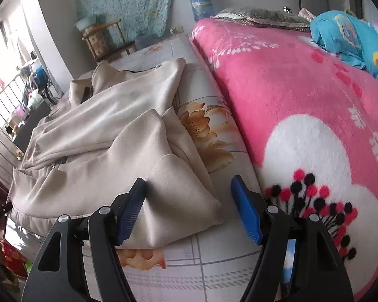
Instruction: Fold large clothes
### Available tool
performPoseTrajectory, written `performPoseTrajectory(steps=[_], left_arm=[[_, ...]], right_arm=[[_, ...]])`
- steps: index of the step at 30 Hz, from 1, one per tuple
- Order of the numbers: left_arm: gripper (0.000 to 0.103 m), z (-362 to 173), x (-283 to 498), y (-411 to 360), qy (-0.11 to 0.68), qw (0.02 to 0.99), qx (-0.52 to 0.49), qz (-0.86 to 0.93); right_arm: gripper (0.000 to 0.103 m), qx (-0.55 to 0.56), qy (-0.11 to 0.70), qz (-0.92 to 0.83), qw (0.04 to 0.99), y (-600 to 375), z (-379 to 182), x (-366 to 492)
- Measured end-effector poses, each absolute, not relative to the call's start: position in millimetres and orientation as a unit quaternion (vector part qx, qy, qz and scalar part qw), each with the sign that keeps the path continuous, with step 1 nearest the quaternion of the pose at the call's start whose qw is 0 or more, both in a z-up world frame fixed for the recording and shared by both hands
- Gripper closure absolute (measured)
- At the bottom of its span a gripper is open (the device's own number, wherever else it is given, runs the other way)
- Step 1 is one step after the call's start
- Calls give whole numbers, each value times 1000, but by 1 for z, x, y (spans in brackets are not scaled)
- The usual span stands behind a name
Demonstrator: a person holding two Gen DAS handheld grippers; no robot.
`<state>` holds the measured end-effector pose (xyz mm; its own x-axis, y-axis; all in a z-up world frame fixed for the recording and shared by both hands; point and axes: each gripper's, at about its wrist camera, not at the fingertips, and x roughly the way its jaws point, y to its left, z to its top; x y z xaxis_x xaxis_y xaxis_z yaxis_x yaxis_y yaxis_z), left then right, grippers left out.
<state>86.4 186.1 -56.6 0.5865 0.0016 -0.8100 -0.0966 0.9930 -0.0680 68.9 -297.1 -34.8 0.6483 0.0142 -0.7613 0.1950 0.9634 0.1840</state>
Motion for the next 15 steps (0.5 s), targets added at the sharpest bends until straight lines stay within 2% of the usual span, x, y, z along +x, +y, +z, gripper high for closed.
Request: performPoseTrajectory(steps=[1, 2, 3, 4, 5, 9, 14, 15], left_arm=[[76, -57, 86, 181, 451, 891, -42, 29], [79, -57, 84, 173, 443, 896, -19, 38], [88, -56, 84, 168, 438, 898, -2, 44], [93, -55, 82, 163, 431, 901, 12, 49], [94, -52, 79, 160, 425, 904, 21, 50], [95, -27, 58, 160, 402, 914, 21, 47], [95, -14, 31, 169, 428, 904, 4, 23], [94, -19, 29, 172, 437, 899, -2, 20]], right_arm=[[48, 121, 418, -49, 899, -295, -35, 70], [53, 108, 424, -56, 898, -291, -36, 73], [64, 102, 427, -58, 897, -290, -37, 74], [82, 101, 430, -57, 896, -289, -36, 74], [87, 108, 426, -53, 896, -290, -34, 71], [92, 117, 398, -47, 909, -290, -9, 51], [91, 157, 400, -25, 903, -303, 3, 23], [88, 169, 411, -22, 896, -308, -3, 22]])
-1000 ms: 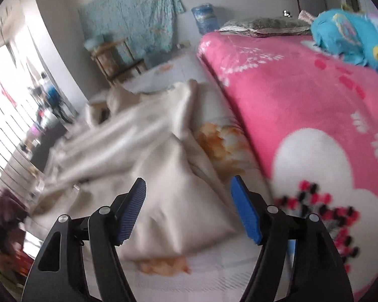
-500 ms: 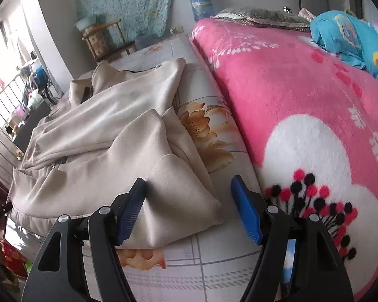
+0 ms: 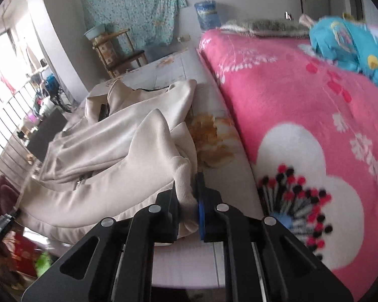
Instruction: Fold large clothes
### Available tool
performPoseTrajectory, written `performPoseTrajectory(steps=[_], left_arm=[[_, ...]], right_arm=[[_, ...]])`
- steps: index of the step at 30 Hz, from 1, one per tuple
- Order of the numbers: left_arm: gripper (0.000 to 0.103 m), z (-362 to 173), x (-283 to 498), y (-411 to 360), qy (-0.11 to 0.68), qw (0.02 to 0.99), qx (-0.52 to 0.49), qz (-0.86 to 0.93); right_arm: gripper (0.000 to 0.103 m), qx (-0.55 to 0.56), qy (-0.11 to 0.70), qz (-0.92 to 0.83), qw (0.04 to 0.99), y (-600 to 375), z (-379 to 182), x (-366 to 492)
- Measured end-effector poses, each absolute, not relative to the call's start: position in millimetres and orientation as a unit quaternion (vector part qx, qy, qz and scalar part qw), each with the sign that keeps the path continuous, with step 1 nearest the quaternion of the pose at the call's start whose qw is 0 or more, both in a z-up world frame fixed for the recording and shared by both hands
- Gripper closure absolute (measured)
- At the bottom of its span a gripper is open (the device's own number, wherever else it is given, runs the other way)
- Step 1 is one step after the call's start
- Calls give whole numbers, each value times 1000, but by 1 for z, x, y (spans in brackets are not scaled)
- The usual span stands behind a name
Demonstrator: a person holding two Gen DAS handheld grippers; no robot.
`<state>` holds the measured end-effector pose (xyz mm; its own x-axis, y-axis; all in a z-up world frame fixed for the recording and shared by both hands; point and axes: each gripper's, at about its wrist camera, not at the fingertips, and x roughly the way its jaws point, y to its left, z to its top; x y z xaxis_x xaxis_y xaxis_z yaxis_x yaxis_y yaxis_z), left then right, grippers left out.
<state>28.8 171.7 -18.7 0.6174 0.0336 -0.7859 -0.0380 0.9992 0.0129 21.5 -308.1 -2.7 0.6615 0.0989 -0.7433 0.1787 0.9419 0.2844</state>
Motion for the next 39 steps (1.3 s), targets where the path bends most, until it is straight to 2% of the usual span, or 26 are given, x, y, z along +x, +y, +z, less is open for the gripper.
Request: performPoseTrajectory(steps=[2, 3, 4, 5, 8, 10, 12, 15, 20, 22, 24, 26, 27, 28, 29, 32, 36, 39], left_arm=[[89, -33, 27, 179, 457, 890, -10, 14], [84, -36, 25, 185, 459, 888, -16, 16], [78, -36, 24, 190, 458, 888, -28, 16], [76, -31, 21, 197, 450, 892, -42, 19], [76, -13, 15, 202, 419, 907, -37, 35], [76, 0, 17, 194, 401, 915, -29, 14], [74, 6, 26, 177, 400, 914, -45, -45], [61, -4, 49, 132, 425, 890, -71, -146], [60, -35, 74, 57, 451, 875, 4, -176], [66, -45, 76, 46, 445, 881, 34, -159], [72, -47, 73, 36, 425, 890, 73, -146], [81, -46, 68, 31, 415, 892, 93, -152], [88, -47, 65, 27, 409, 894, 98, -155], [99, -46, 63, 27, 406, 895, 100, -158], [102, -46, 60, 24, 399, 897, 106, -157], [103, -40, 55, 22, 382, 904, 118, -151], [103, -6, 57, 27, 326, 930, 106, -137], [103, -7, 68, 27, 324, 931, 107, -133]], right_arm=[[80, 181, 445, -38, 876, -320, -20, 21], [73, 182, 455, -51, 870, -326, -23, 20], [65, 188, 456, -55, 868, -330, -22, 18], [63, 196, 444, -54, 872, -333, -15, 13], [57, 177, 403, -67, 895, -327, 15, 2], [50, 158, 384, -44, 909, -308, 31, 5], [48, 141, 390, -2, 910, -280, 34, 18], [47, 114, 421, 77, 896, -225, 19, 45], [47, 65, 474, 138, 867, -145, -24, 80], [47, 46, 484, 144, 862, -130, -36, 86], [49, 10, 485, 132, 865, -118, -45, 87], [63, -11, 481, 131, 867, -111, -46, 85], [80, 1, 486, 139, 863, -111, -47, 86], [92, 5, 488, 138, 862, -112, -47, 86], [95, 2, 489, 138, 861, -108, -49, 89], [98, 11, 472, 134, 872, -110, -36, 87], [99, 7, 419, 127, 899, -108, -2, 81], [99, 6, 422, 121, 899, -106, -9, 95]])
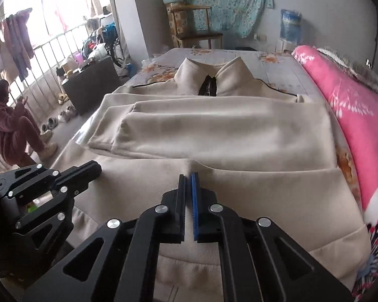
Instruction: Fold large clothes
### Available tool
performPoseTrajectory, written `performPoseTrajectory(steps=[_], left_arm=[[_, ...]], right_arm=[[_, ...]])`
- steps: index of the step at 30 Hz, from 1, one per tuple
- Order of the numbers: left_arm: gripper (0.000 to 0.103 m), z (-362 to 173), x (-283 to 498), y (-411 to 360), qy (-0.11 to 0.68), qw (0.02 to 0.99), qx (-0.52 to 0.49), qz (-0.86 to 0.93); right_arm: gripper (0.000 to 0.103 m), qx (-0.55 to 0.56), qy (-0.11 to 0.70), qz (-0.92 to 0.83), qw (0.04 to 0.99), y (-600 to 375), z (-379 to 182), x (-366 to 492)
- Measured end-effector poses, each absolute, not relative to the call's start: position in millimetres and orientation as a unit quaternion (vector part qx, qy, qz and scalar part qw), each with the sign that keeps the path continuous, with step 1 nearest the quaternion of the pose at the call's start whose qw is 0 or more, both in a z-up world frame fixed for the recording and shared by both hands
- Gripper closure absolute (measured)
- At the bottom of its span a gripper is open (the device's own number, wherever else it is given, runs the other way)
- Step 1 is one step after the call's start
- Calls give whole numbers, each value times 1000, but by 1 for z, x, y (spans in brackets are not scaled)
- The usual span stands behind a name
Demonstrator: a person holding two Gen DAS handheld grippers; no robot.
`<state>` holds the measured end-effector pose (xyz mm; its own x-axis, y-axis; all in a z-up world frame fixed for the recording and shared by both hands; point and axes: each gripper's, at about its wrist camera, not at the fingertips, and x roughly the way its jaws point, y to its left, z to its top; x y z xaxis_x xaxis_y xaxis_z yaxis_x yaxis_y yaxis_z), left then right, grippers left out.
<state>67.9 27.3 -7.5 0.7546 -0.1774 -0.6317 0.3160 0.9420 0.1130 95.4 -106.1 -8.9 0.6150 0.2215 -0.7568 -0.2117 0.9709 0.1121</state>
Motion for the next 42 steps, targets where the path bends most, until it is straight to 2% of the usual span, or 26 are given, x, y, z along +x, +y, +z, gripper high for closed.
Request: performPoseTrajectory(steps=[2, 6, 10, 14, 18, 24, 27, 33, 37, 39, 41, 42], left_arm=[[103, -14, 76, 29, 338, 926, 97, -134], [103, -8, 72, 30, 312, 936, 111, -121], [103, -36, 79, 20, 324, 928, 146, -109], [103, -51, 84, 27, 342, 924, 135, -109], [103, -38, 79, 55, 345, 927, 96, -112], [100, -52, 92, 110, 363, 923, 125, 23], [100, -42, 91, 124, 370, 927, 62, 10], [100, -29, 85, 68, 380, 907, -19, -181], [99, -50, 86, 26, 398, 897, 23, -190], [99, -49, 83, 22, 394, 900, 32, -185], [99, -49, 83, 25, 397, 898, 22, -189], [99, -49, 85, 27, 399, 897, 18, -191]], right_arm=[[99, 13, 428, 117, 896, -107, -14, 103], [99, 8, 408, 115, 906, -105, -6, 101], [99, -10, 431, 104, 896, -98, -36, 114], [100, -14, 435, 101, 895, -98, -49, 115], [100, -14, 431, 99, 897, -98, -49, 116], [100, -9, 423, 99, 901, -100, -50, 120], [100, 2, 421, 106, 901, -103, -50, 122], [100, 79, 437, 143, 884, -127, -52, 127], [98, 69, 430, 137, 890, -146, -33, 105], [88, 47, 419, 118, 899, -160, -21, 89], [57, 10, 400, 68, 914, -183, -7, 71], [54, -9, 395, 35, 918, -196, -3, 66]])
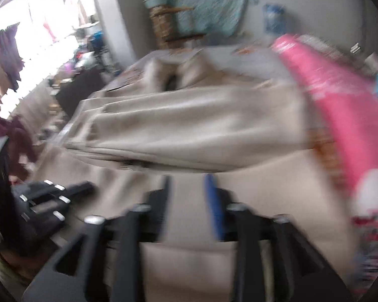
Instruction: Fold large clothes
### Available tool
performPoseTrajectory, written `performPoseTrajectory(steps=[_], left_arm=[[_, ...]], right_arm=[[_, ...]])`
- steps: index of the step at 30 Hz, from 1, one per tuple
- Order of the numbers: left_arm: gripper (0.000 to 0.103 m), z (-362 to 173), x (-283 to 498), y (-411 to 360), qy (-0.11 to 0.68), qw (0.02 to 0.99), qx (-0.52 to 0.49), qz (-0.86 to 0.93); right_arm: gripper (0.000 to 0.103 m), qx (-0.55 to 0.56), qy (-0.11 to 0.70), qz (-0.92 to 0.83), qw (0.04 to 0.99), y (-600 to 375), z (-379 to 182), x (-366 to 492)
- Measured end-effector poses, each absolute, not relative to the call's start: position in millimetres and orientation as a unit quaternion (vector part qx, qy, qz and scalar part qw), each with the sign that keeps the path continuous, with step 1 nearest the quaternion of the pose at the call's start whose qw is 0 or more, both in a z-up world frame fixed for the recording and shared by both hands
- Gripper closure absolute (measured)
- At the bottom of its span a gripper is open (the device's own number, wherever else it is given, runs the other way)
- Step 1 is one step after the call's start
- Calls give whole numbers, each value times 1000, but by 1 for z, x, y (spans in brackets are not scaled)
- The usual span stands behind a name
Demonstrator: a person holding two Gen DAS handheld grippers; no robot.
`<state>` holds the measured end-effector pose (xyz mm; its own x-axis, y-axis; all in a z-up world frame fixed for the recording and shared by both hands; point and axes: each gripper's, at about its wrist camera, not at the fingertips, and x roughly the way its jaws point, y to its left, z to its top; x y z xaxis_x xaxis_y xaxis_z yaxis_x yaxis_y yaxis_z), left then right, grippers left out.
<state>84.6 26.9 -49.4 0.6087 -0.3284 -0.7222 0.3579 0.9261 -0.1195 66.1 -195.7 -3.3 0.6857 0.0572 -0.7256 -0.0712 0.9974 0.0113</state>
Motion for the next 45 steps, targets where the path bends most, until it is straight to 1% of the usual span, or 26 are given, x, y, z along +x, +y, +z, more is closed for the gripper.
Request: performPoseTrajectory(steps=[3, 6, 7, 8, 11, 13, 16, 17, 19, 21, 22, 24, 25, 26, 28, 31, 34, 35, 38, 39, 41, 43, 45], left_arm=[[99, -50, 86, 26, 401, 896, 13, -192], [99, -51, 86, 23, 397, 898, 24, -186], [99, -50, 87, 22, 397, 899, 27, -183], [99, -50, 86, 22, 396, 900, 30, -181], [99, -49, 86, 21, 396, 900, 32, -179], [99, -49, 85, 20, 397, 900, 34, -176], [99, -48, 84, 19, 398, 901, 38, -171], [99, -48, 84, 18, 397, 901, 42, -170], [99, -48, 83, 18, 396, 901, 44, -171], [99, -48, 83, 18, 396, 901, 47, -171], [99, -48, 83, 18, 396, 901, 49, -171], [99, -49, 82, 18, 395, 902, 50, -170], [99, -48, 82, 17, 394, 902, 52, -170], [99, -48, 81, 17, 393, 902, 54, -169], [99, -49, 81, 17, 391, 903, 56, -169], [99, -49, 81, 17, 392, 902, 54, -170], [99, -48, 83, 20, 398, 899, 43, -176], [99, -46, 84, 22, 401, 897, 37, -180], [99, -33, 77, 30, 391, 900, 28, -192], [98, -28, 73, 32, 386, 899, 24, -206], [93, -15, 57, 32, 376, 891, 18, -254], [84, -12, 46, 25, 378, 880, 23, -286], [83, -22, 38, 15, 392, 873, 42, -287]], right_arm=[[54, -26, 404, -38, 913, -232, -3, 67], [54, -4, 430, -57, 901, -262, -18, 78], [65, 10, 438, -50, 898, -267, -23, 80], [90, 29, 437, -40, 898, -271, -24, 80], [91, 11, 379, -57, 923, -261, -4, 65], [91, -3, 355, -65, 932, -255, 2, 62], [92, -1, 369, -81, 926, -268, -17, 76], [92, -4, 392, -98, 915, -277, -33, 85], [93, 21, 409, -94, 907, -290, -42, 91], [92, 57, 399, -94, 910, -301, -28, 81], [89, 59, 384, -98, 916, -303, -14, 71], [86, 56, 361, -80, 928, -300, 6, 53], [78, 46, 351, -58, 934, -292, 17, 41], [65, 36, 347, -40, 936, -284, 22, 34], [57, 7, 354, 15, 935, -256, 23, 20], [55, -7, 394, 73, 916, -223, -3, 14], [55, -19, 445, 53, 894, -214, -42, 24], [54, -14, 448, 46, 893, -216, -52, 26], [54, -17, 445, 31, 895, -211, -41, 25], [54, -26, 432, 37, 901, -204, -33, 22], [54, -37, 408, 73, 909, -187, -20, 14], [54, -45, 396, 119, 909, -165, -17, 8], [54, -56, 398, 138, 905, -147, -26, 9]])
